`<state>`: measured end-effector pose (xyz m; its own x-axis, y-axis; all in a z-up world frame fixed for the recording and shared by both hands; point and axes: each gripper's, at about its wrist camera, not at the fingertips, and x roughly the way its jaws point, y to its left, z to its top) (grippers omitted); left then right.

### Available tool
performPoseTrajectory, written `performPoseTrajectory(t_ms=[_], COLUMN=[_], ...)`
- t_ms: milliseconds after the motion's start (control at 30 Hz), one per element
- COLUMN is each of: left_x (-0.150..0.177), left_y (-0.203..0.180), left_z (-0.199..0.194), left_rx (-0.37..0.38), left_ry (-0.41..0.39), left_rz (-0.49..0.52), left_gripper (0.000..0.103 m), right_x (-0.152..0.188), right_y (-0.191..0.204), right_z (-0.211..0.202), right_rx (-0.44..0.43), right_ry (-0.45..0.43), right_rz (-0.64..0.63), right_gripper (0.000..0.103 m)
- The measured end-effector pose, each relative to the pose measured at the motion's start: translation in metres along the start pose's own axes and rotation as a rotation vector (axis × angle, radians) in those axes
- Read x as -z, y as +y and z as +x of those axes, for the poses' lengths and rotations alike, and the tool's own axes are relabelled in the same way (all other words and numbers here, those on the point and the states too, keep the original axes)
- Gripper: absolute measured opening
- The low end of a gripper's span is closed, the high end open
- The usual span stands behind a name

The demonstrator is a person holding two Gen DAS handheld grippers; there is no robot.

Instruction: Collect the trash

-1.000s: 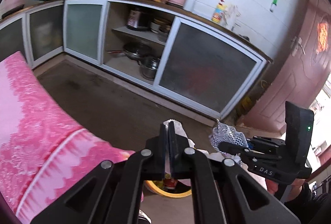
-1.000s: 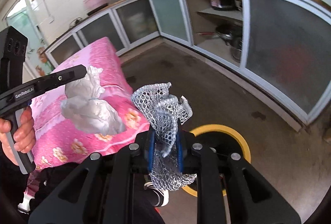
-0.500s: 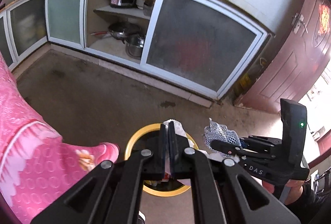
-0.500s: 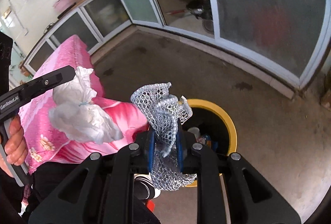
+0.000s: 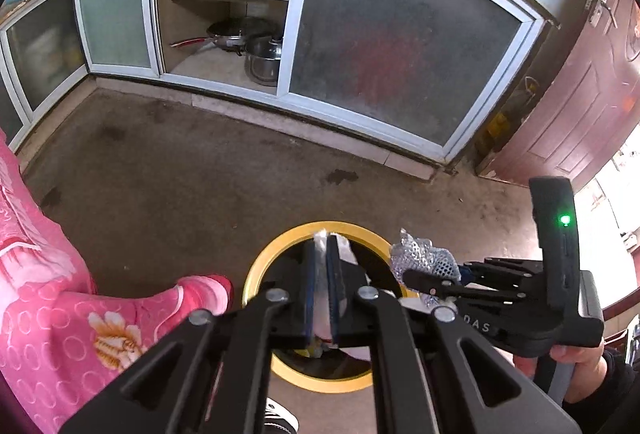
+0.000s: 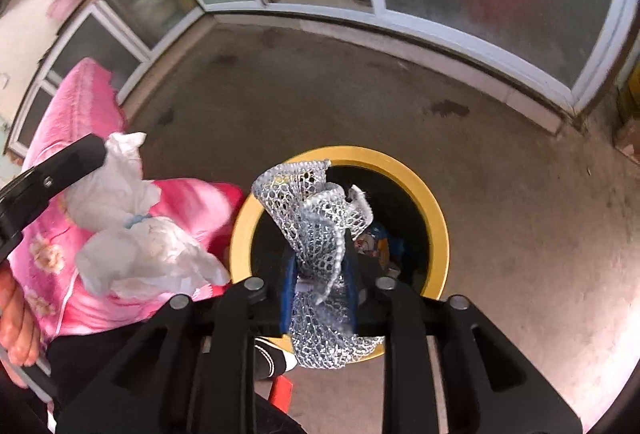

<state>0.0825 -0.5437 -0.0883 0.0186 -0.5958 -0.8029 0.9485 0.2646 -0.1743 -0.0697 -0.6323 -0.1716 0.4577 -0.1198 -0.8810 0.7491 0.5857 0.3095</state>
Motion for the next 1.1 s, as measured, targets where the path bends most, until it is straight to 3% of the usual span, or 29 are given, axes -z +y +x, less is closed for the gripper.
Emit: performPoseTrajectory(t_ms=[33, 100, 133, 167, 300, 333, 367, 500, 633, 800, 1100], left_x=[0.001, 0.002, 0.004, 0.006, 0.012, 0.012, 0.014, 0.018, 0.028, 0.043, 0.079], left_y=[0.001, 0.004, 0.006, 0.008, 0.014, 0.014, 0.015, 0.02, 0.034, 0.048, 0.064], left_z=[0.003, 0.007, 0.006, 0.006, 0.001, -0.003, -0.009, -0.037, -0.081, -0.138, -0.232], left_rx=[0.0, -0.023, -0.047, -0.063, -0.026, -0.024, -0.024, -0.013, -0.005, -0.043, -0.144], left_ry=[0.004, 0.006, -0.009, -0.02, -0.02, -0.03, -0.045, -0.093, -0.177, -0.298, -0.453], left_rz=[-0.006, -0.014, -0.022, -0.028, -0.074, -0.08, -0.086, -0.109, -0.212, -0.299, -0.35], left_gripper=[0.011, 0.043, 0.066, 0.071, 0.072, 0.077, 0.082, 0.083, 0.092, 0.095, 0.095], right_x=[0.002, 0.005, 0.008, 0.009, 0.019, 0.022, 0.025, 0.038, 0.046, 0.058, 0.088], right_y=[-0.002, -0.007, -0.01, -0.012, -0.017, -0.019, -0.019, -0.02, -0.013, 0.007, 0.041], right_z=[0.002, 0.005, 0.006, 0.006, -0.008, -0.015, -0.023, -0.065, -0.101, -0.144, -0.215], right_rx=[0.009, 0.034, 0.037, 0.038, 0.092, 0.101, 0.109, 0.162, 0.167, 0.221, 0.174], right_ry=[0.006, 0.013, 0.012, 0.013, -0.015, -0.039, -0.063, -0.203, -0.329, -0.492, -0.785], right_rz=[0.007, 0.012, 0.022, 0.029, 0.046, 0.051, 0.057, 0.073, 0.056, 0.019, 0.043], right_gripper=[0.034, 0.048, 0.055, 0.055, 0.055, 0.058, 0.061, 0.076, 0.093, 0.095, 0.095])
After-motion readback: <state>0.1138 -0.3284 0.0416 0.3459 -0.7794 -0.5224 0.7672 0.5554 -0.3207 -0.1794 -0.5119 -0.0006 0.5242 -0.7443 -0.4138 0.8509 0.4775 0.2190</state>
